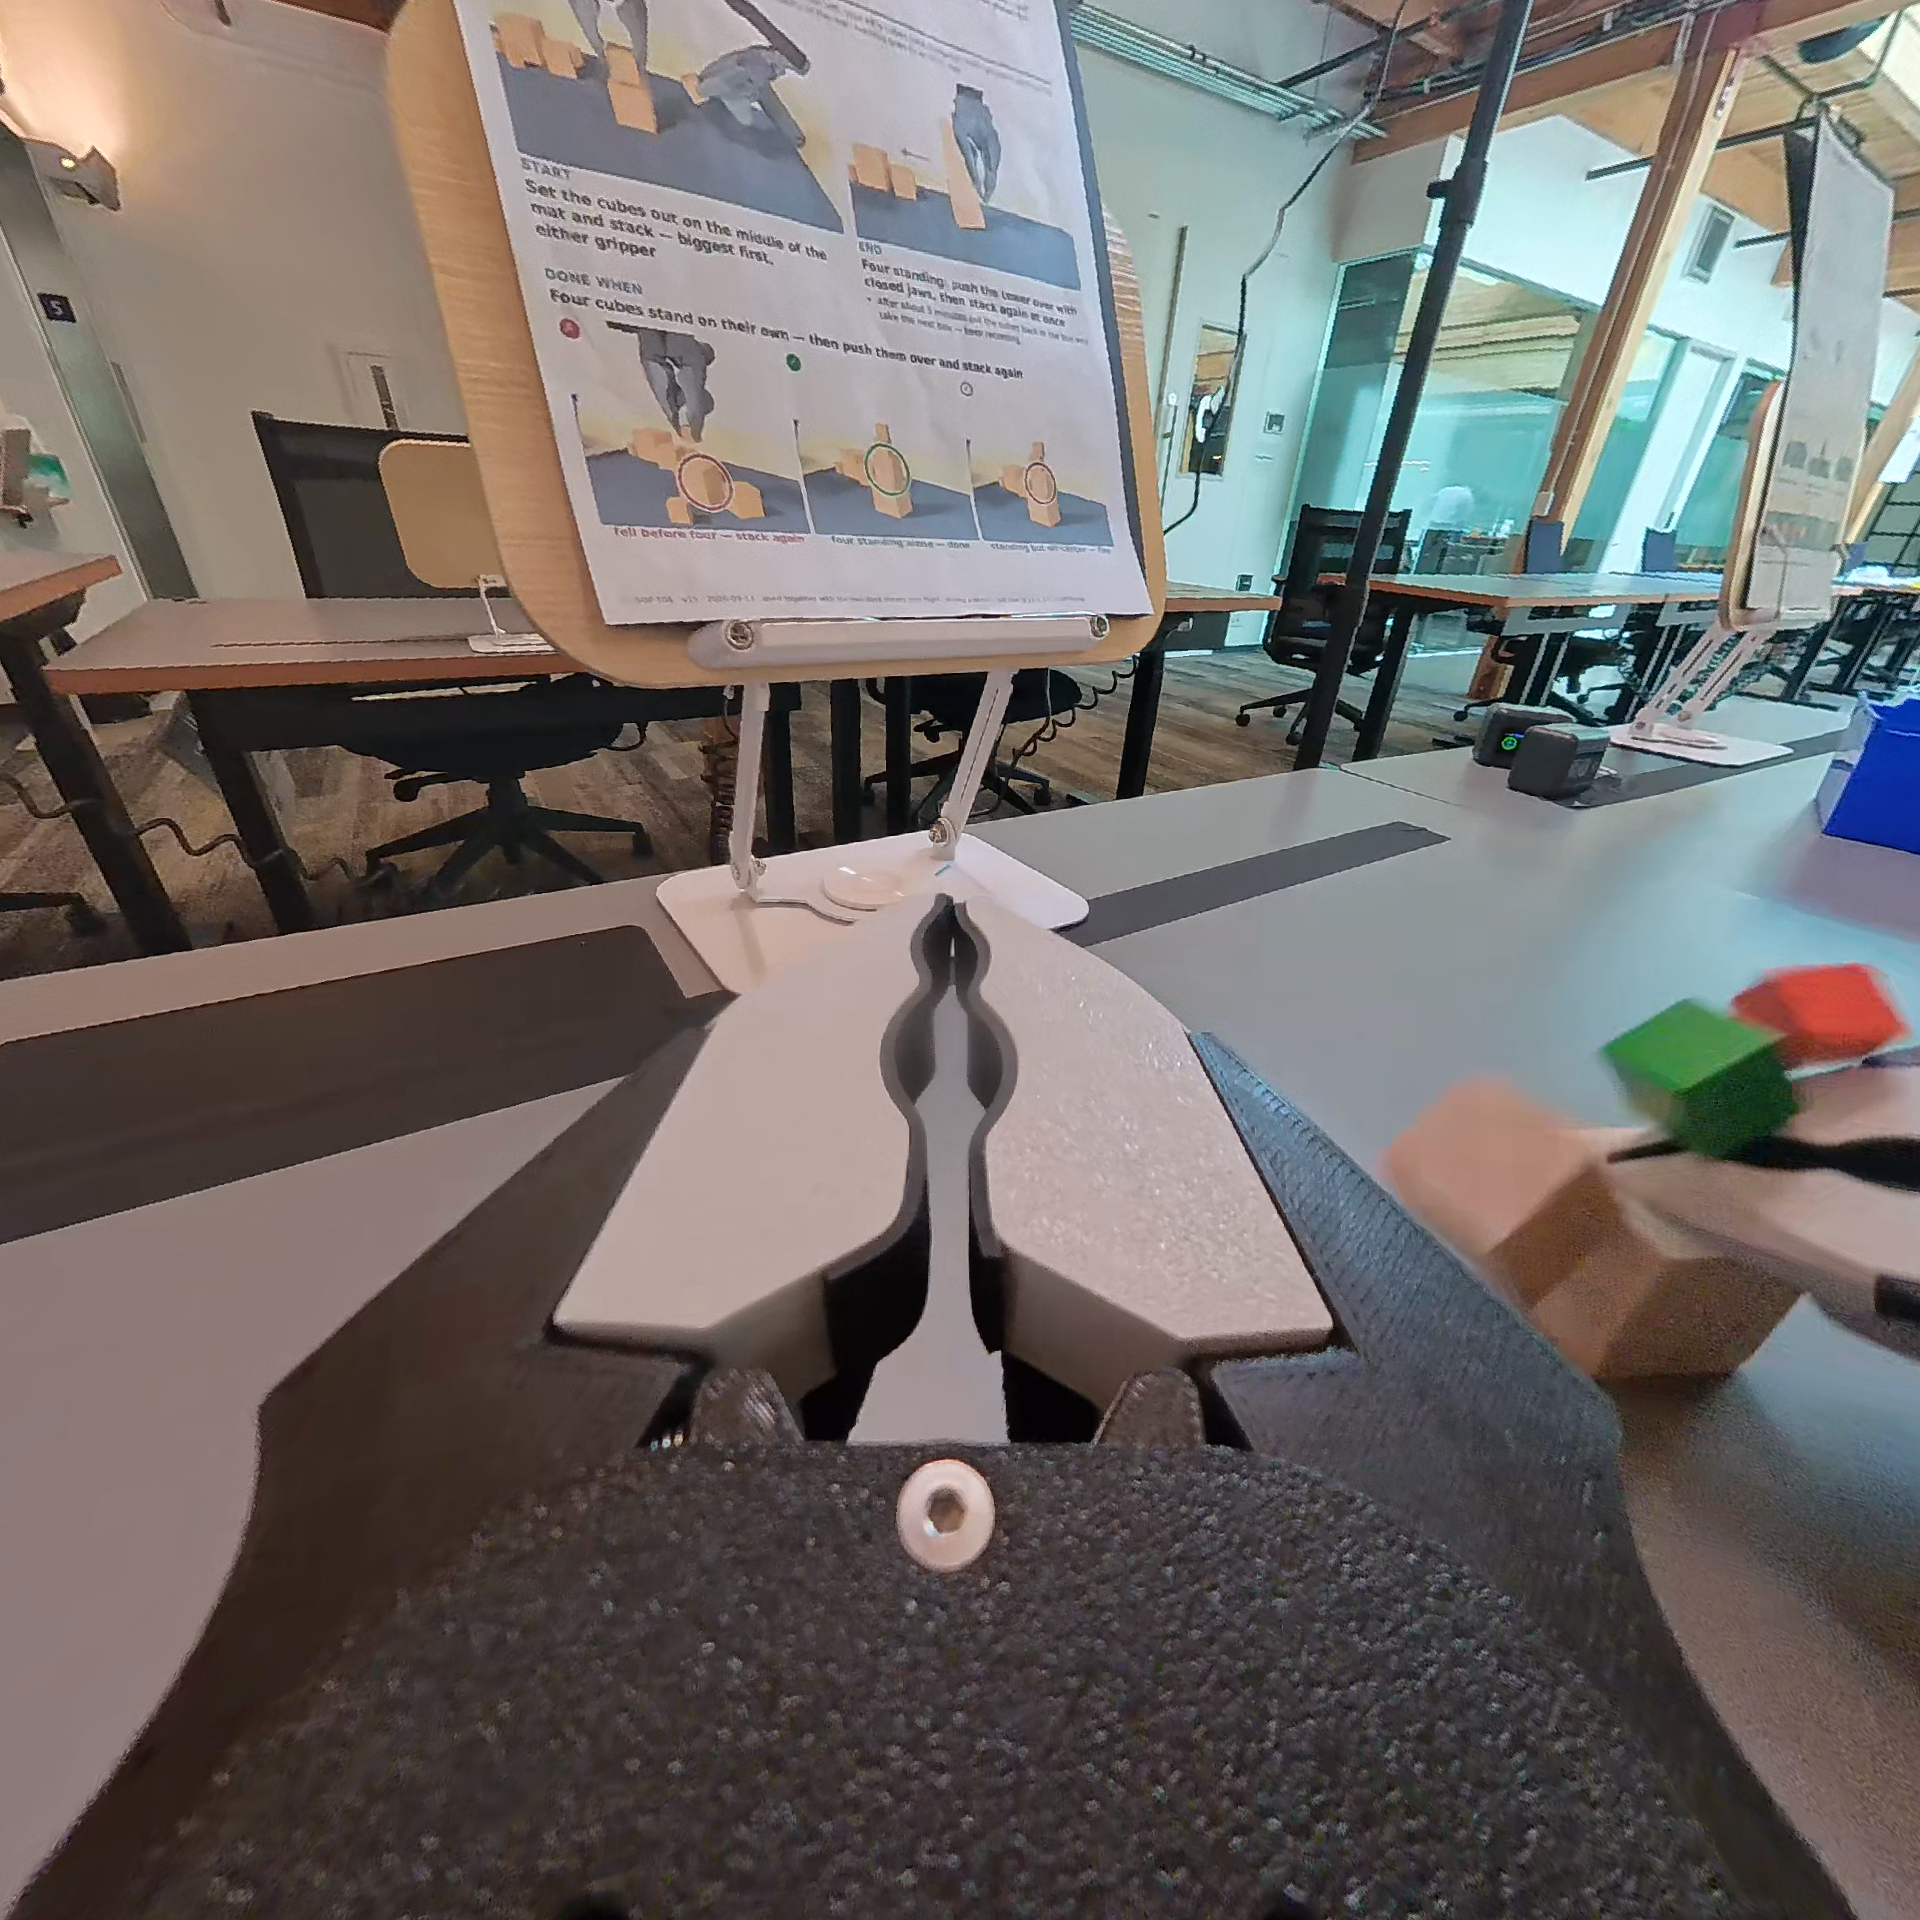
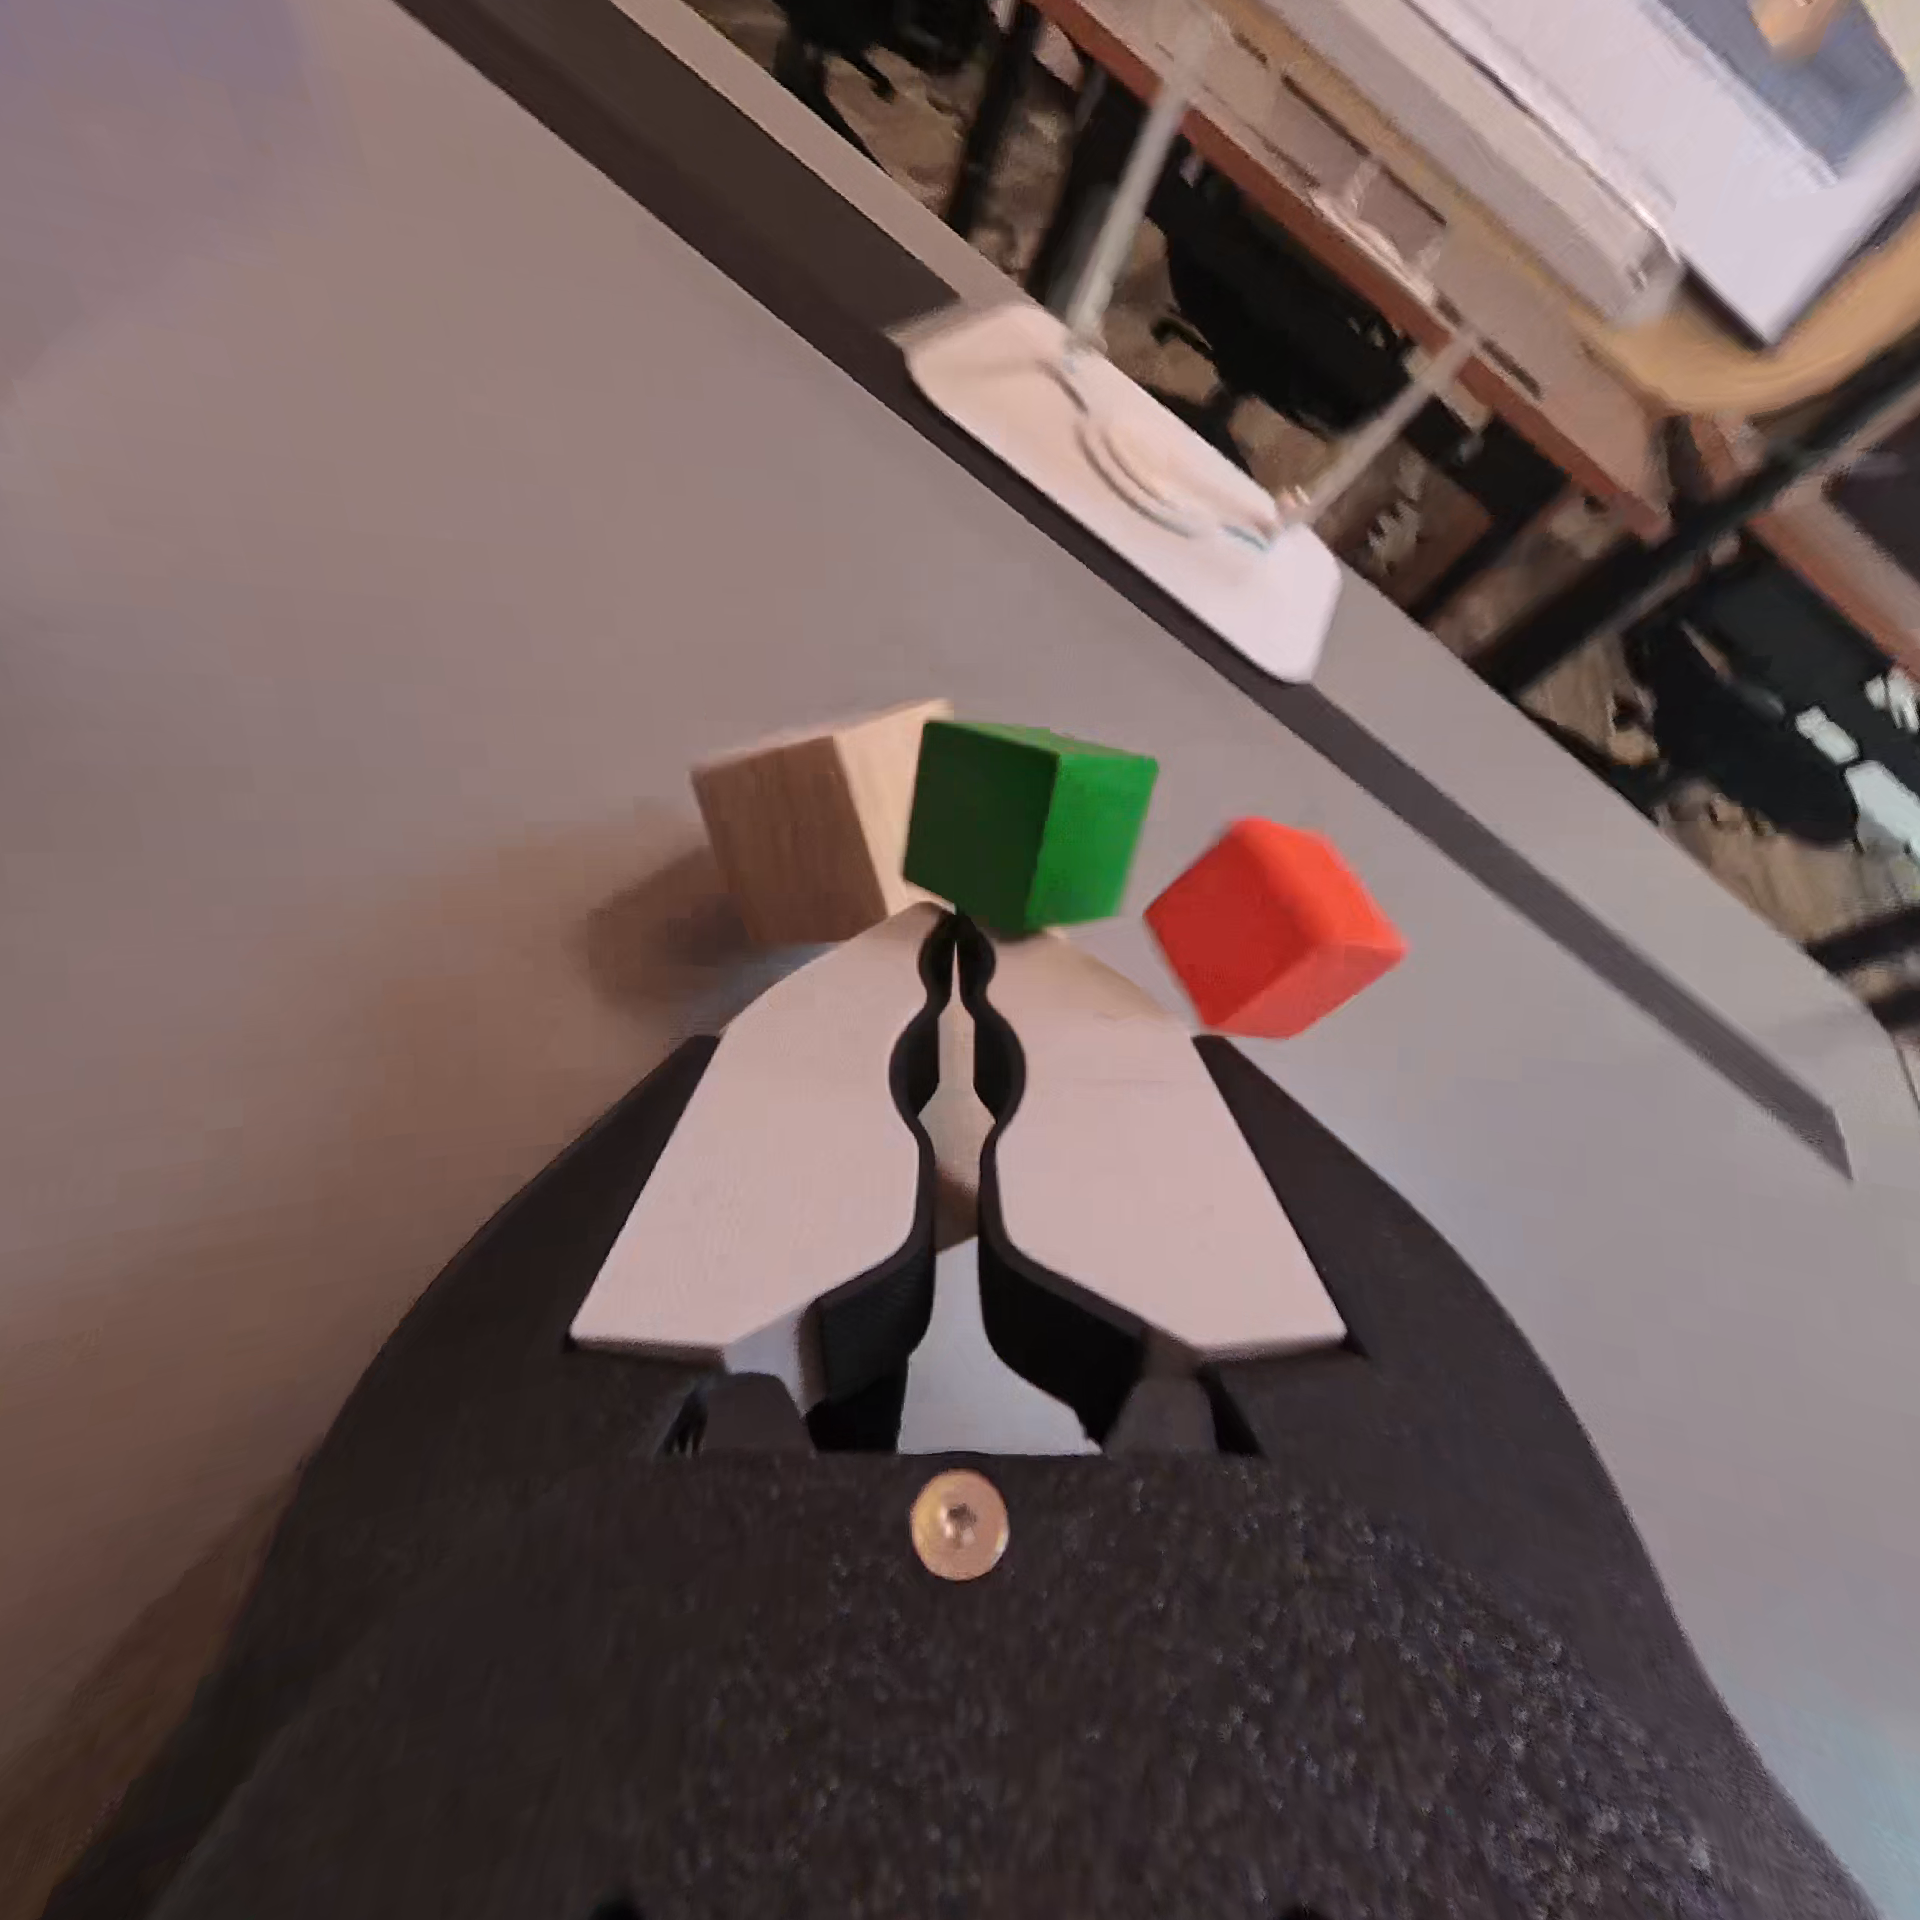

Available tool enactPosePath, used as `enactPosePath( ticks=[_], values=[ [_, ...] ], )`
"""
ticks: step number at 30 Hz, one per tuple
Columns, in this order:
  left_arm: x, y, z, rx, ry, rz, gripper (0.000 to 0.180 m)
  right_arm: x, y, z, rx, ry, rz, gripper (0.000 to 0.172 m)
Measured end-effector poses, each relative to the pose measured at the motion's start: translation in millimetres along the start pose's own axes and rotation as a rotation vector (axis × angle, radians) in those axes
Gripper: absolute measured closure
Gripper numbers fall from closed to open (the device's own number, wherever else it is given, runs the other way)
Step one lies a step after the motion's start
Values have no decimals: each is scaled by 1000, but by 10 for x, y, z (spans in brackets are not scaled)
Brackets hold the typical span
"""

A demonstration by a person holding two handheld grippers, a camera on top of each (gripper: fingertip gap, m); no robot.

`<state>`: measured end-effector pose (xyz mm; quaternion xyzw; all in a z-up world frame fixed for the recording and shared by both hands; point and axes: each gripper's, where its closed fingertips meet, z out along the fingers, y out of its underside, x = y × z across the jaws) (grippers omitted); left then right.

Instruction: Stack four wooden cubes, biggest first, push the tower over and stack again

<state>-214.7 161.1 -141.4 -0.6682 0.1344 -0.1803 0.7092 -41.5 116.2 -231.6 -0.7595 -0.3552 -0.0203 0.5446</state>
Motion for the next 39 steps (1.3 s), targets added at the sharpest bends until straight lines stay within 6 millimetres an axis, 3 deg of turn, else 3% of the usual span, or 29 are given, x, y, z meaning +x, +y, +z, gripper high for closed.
enactPosePath(
  ticks=[6,11,15,18,24,29,32,35,39],
  values=[
    [-98,-17,-29,8,-29,-29,180,-491,-348,125,93,-122,-121,172],
    [-91,14,-14,-4,-27,-23,180,-472,-354,36,135,-180,-67,171],
    [-77,49,-5,-17,-26,-14,180,-202,-396,-47,175,-207,29,169],
    [-65,82,3,-28,-25,-9,180,182,-392,-81,203,-175,95,169],
    [-22,160,30,-58,-15,15,180,1000,-138,-97,238,-130,254,166],
    [95,202,68,-74,27,30,180,1404,41,-148,316,-138,412,163],
    [290,182,95,-74,101,37,180,1550,74,-173,338,-118,432,160],
    [655,185,123,-88,237,27,179,1616,110,-176,338,-96,445,159],
    [1164,349,186,-176,368,48,153,1601,145,-149,316,-102,446,159]
  ],
)
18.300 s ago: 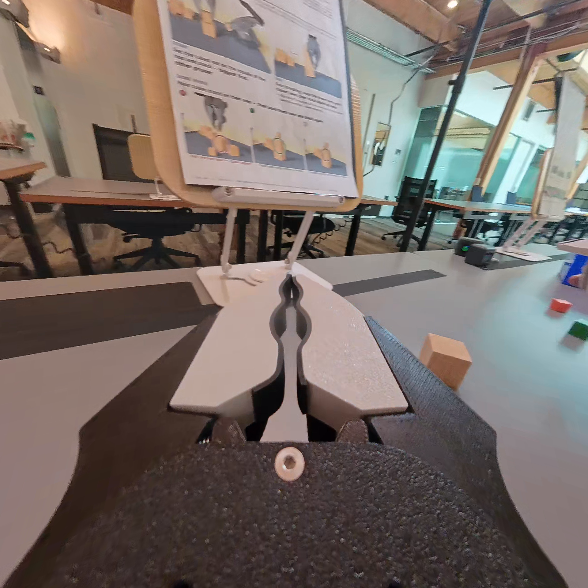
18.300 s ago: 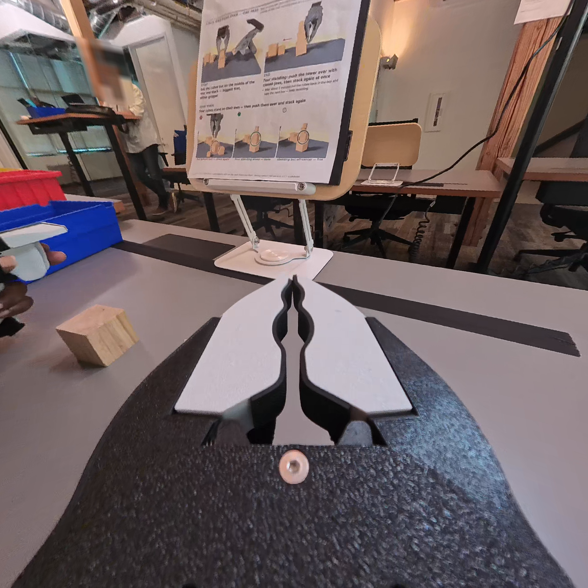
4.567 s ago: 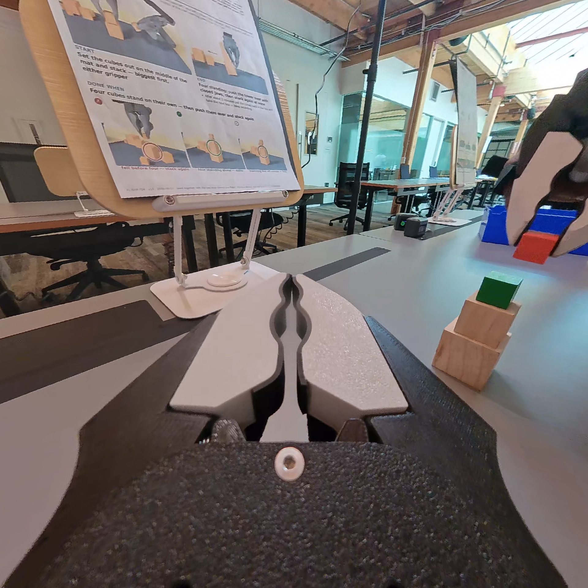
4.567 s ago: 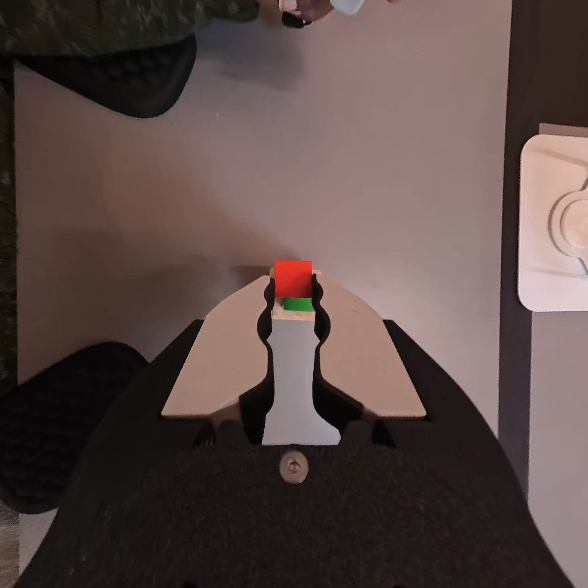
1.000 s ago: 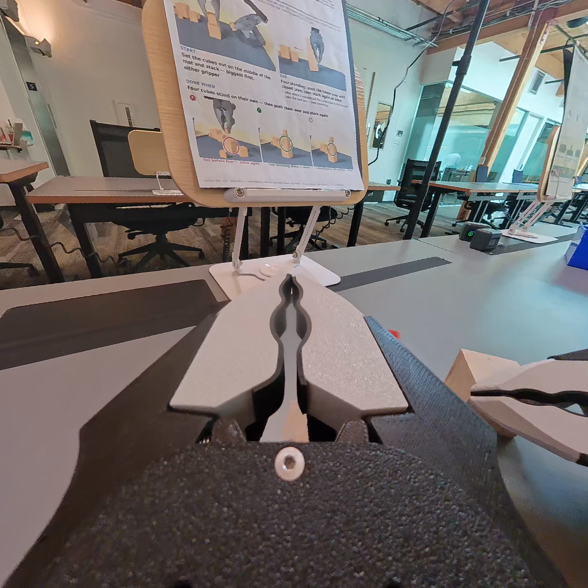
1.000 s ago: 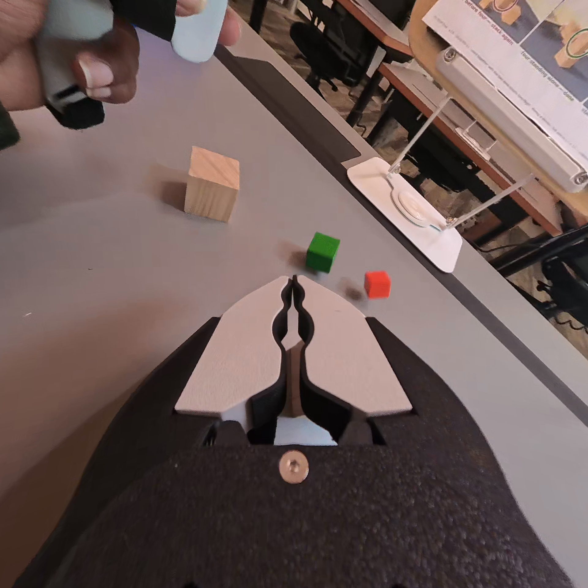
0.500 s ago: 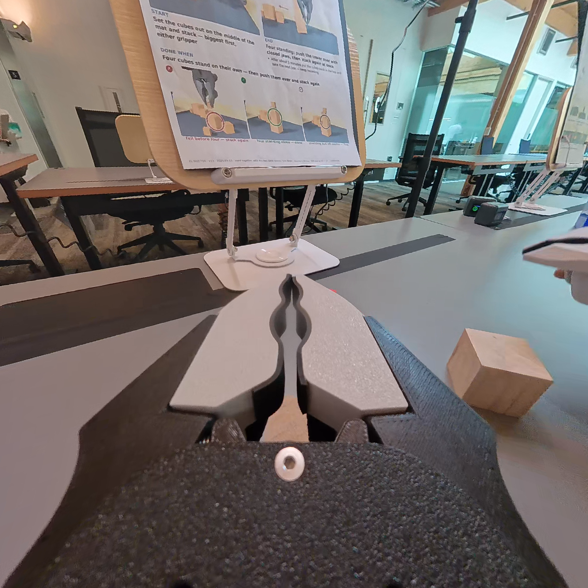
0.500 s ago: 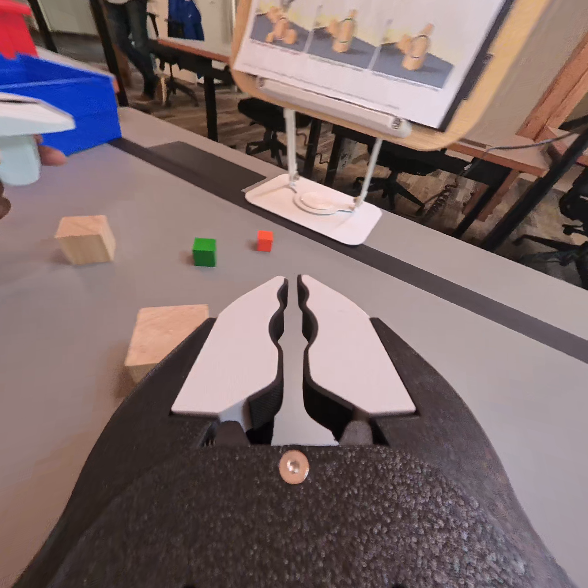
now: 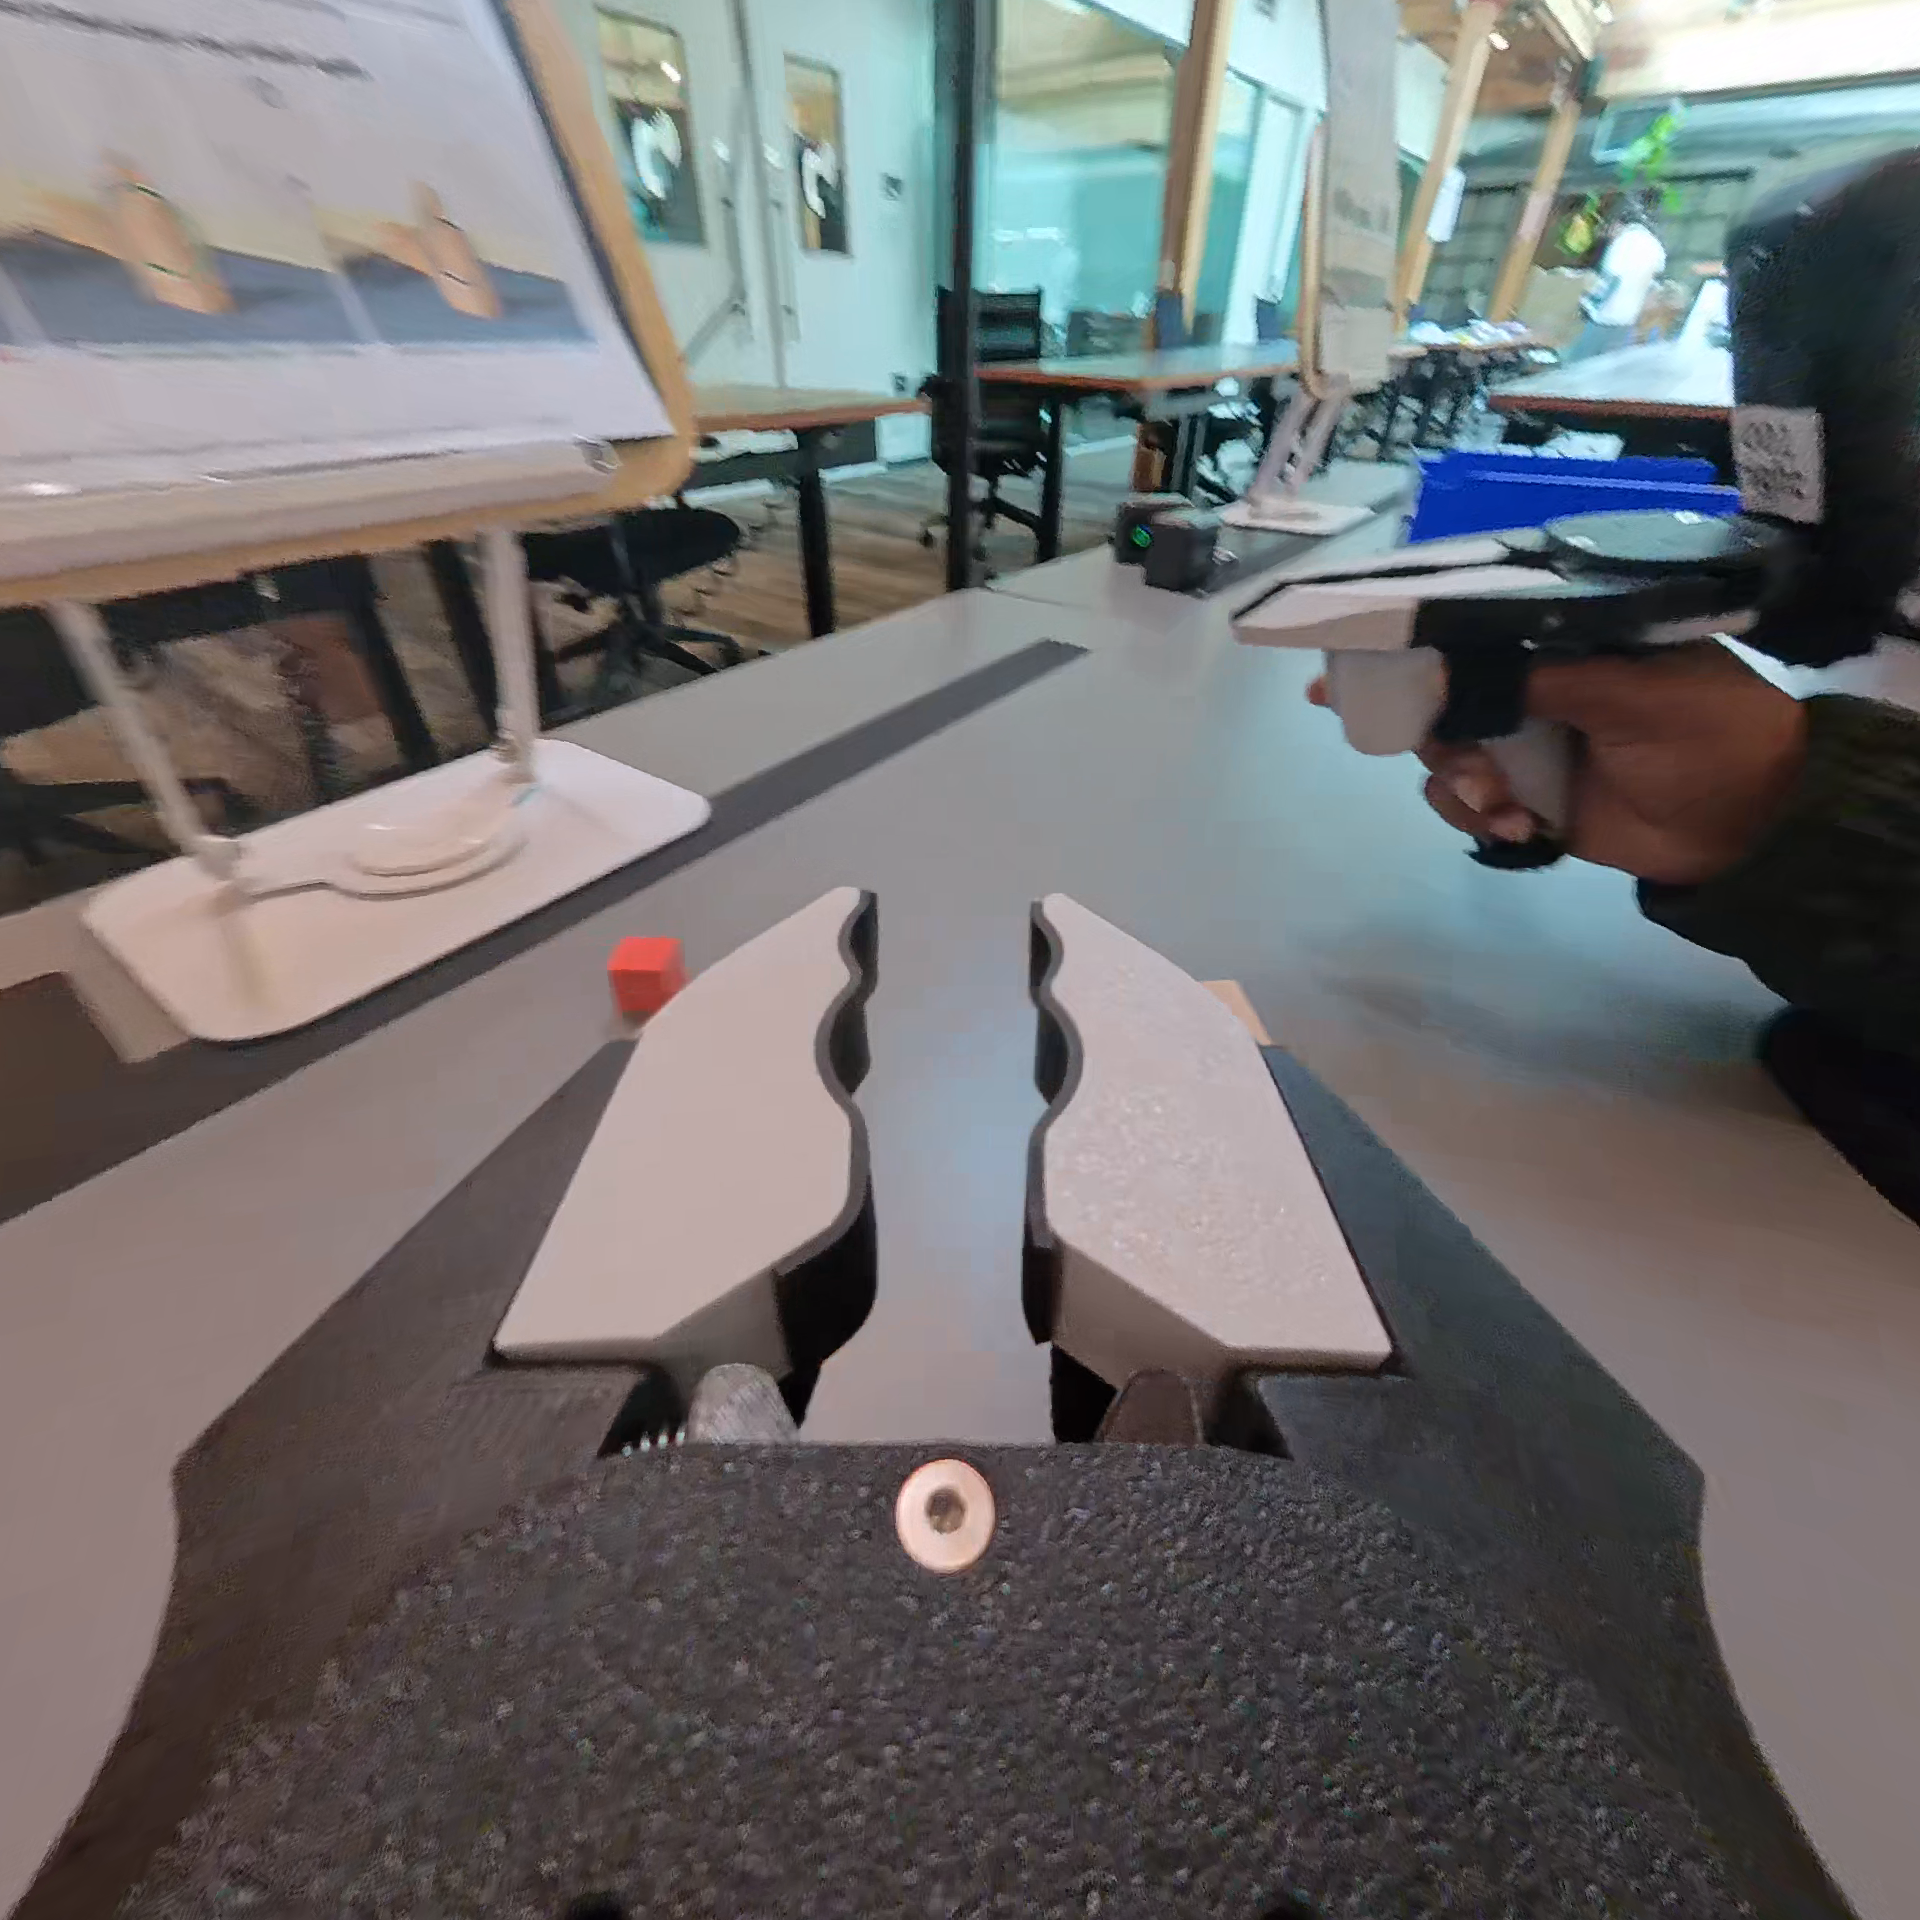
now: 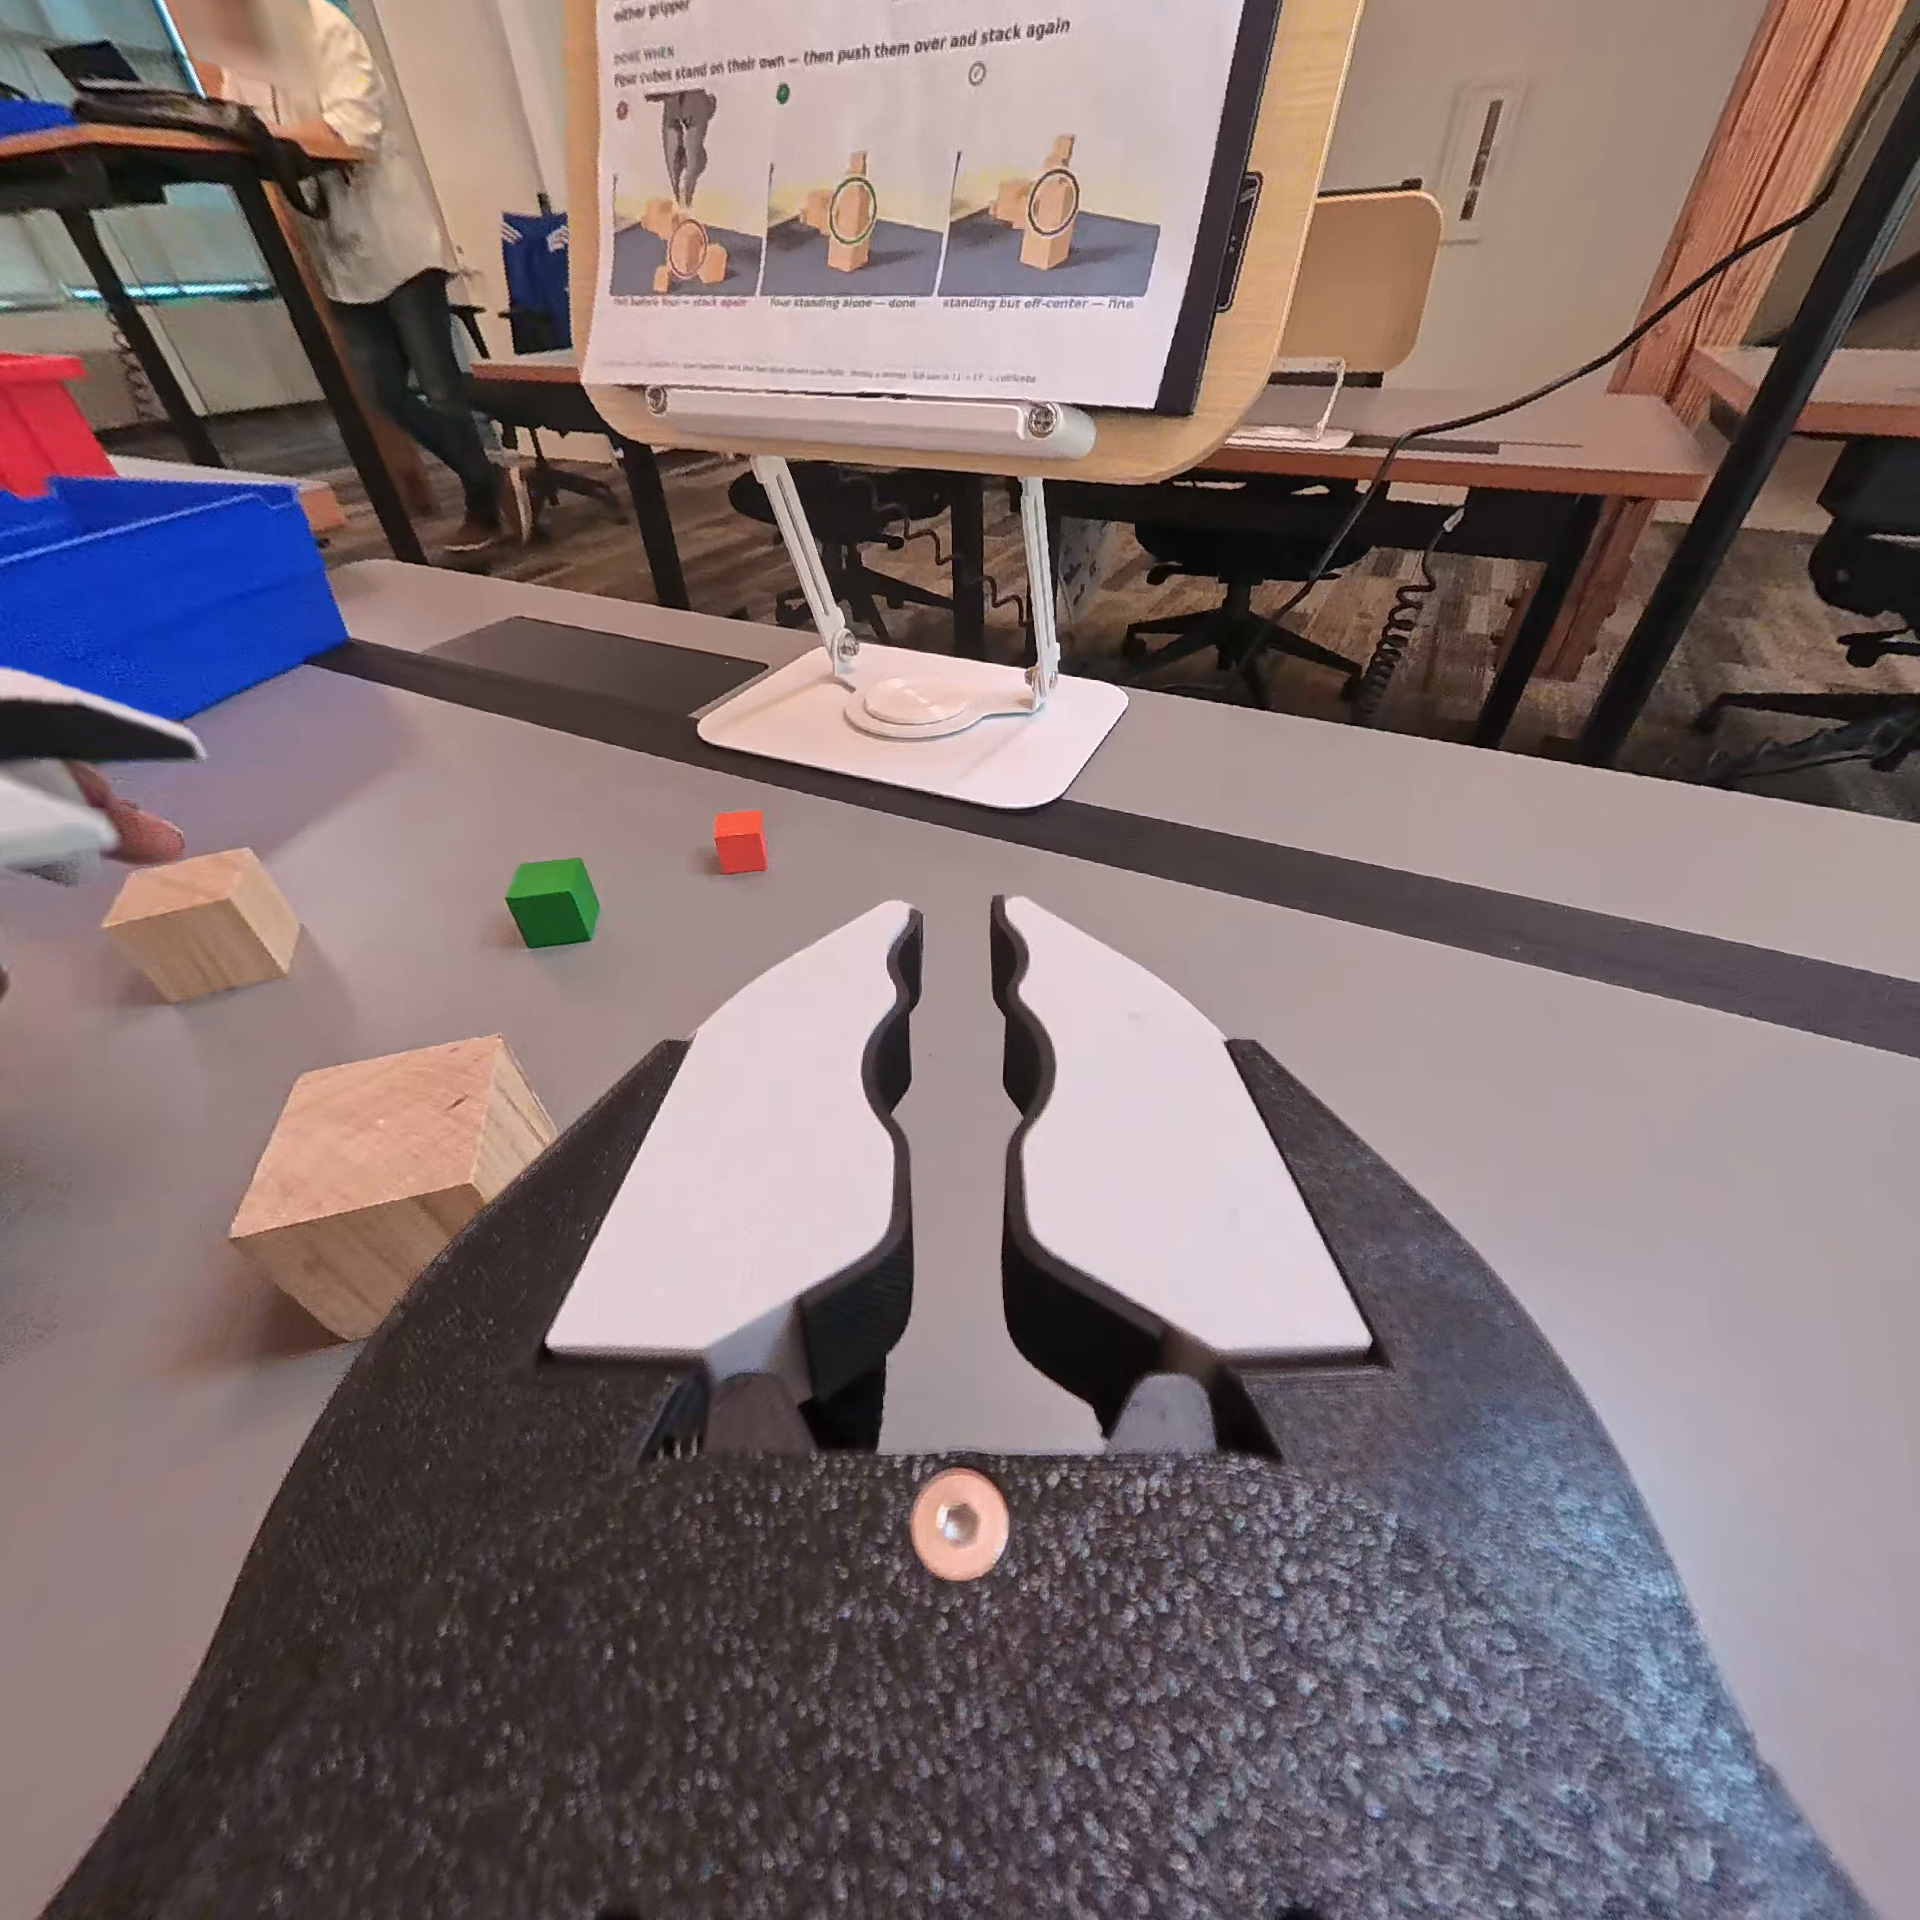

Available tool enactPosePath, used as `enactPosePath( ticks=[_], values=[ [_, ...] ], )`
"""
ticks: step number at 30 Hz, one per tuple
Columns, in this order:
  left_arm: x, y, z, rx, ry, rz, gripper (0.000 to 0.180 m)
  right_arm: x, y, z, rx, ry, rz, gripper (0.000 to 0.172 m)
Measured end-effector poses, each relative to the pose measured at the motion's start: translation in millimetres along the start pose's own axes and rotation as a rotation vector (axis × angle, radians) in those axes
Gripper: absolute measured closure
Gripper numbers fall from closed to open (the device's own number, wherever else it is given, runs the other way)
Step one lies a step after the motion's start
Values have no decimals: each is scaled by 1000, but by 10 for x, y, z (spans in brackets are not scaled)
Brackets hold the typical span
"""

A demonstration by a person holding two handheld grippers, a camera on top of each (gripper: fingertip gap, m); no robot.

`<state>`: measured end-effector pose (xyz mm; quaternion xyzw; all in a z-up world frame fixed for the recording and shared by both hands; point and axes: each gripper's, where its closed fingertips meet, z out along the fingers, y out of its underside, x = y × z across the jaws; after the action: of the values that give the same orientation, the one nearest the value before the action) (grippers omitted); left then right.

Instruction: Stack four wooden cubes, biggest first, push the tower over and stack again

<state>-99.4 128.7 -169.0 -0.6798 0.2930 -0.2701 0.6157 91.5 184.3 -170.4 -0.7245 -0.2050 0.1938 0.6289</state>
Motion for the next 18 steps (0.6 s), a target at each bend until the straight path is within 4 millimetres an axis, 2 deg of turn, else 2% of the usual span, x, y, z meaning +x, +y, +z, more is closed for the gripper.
enactPosePath(
  ticks=[5,7,9,11,13,15,18],
  values=[
    [497,318,292,-173,133,-17,114,47,-41,-29,8,12,10,159],
    [604,485,379,-259,134,-27,102,57,-33,-30,5,10,32,159],
    [622,668,450,-352,86,-4,92,54,-11,-17,-3,5,51,159],
    [618,838,506,-428,49,24,90,34,11,1,-12,-3,61,160],
    [621,1017,517,-522,44,73,117,12,27,15,-19,-8,60,160],
    [612,977,499,-538,65,101,118,-5,22,13,-15,-8,52,162],
    [636,719,399,-416,185,115,118,-24,-2,-10,-3,-11,43,164]
  ],
)
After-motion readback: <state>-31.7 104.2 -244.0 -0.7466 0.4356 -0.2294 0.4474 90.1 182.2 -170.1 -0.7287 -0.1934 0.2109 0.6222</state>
